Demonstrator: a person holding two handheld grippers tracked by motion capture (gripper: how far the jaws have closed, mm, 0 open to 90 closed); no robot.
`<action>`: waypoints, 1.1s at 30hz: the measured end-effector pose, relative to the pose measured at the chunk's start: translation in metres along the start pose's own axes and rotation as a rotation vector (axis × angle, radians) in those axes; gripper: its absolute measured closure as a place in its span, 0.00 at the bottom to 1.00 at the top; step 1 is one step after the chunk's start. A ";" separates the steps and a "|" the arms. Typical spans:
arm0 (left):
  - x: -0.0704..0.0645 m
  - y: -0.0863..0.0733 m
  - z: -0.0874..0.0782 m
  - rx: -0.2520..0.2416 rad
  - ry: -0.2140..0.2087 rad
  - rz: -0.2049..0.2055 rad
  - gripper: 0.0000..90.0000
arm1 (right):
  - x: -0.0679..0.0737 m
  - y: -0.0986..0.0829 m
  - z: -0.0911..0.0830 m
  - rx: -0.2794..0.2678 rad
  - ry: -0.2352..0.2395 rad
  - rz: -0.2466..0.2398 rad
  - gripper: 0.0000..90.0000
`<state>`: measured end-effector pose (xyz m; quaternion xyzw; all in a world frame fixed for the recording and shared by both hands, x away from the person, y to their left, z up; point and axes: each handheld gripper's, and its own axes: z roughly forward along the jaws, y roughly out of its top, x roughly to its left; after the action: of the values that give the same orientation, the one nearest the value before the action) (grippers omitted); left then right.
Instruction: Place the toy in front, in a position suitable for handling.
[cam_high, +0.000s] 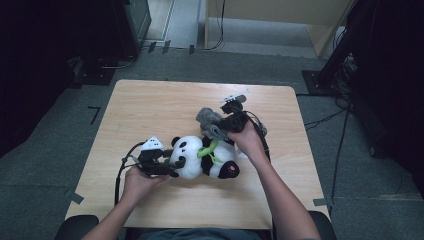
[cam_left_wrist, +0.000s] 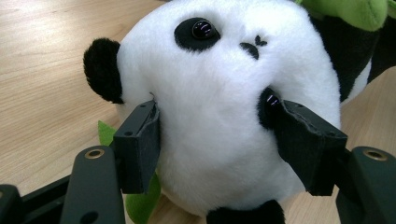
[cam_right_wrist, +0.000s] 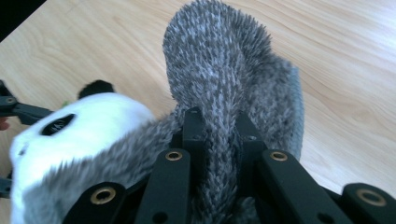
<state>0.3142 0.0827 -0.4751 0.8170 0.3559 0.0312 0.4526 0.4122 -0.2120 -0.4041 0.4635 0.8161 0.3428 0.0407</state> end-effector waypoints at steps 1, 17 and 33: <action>0.000 0.000 0.000 0.001 0.000 0.000 0.37 | 0.000 0.000 0.000 0.000 0.000 0.000 0.89; 0.002 0.000 0.000 -0.004 -0.012 -0.004 0.37 | -0.022 0.001 -0.035 -0.123 -0.017 0.047 0.89; 0.001 -0.001 -0.001 -0.016 -0.006 0.001 0.36 | 0.076 0.021 -0.024 -0.172 0.179 -0.161 0.89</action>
<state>0.3145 0.0841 -0.4755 0.8136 0.3541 0.0316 0.4600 0.3753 -0.1582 -0.3539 0.3591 0.8187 0.4468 0.0347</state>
